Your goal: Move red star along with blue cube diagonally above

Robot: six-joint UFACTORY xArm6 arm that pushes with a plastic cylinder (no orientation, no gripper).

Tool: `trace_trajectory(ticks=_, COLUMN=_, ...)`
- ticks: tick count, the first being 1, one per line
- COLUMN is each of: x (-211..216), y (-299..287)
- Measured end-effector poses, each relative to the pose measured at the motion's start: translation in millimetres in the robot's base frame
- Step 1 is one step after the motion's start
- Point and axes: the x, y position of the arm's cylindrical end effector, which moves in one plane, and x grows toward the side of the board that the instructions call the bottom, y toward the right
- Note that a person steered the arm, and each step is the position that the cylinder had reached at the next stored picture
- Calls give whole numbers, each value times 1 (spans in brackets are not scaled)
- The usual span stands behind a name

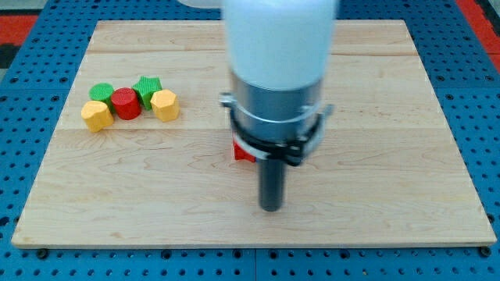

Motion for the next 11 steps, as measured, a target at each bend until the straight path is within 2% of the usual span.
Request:
trace_trajectory(ticks=1, x=-13, y=44)
trace_trajectory(ticks=2, x=-41, y=40)
trace_trajectory(ticks=3, x=-65, y=26)
trace_trajectory(ticks=4, x=-70, y=3)
trace_trajectory(ticks=8, x=-62, y=-87)
trace_trajectory(ticks=11, x=-130, y=-142)
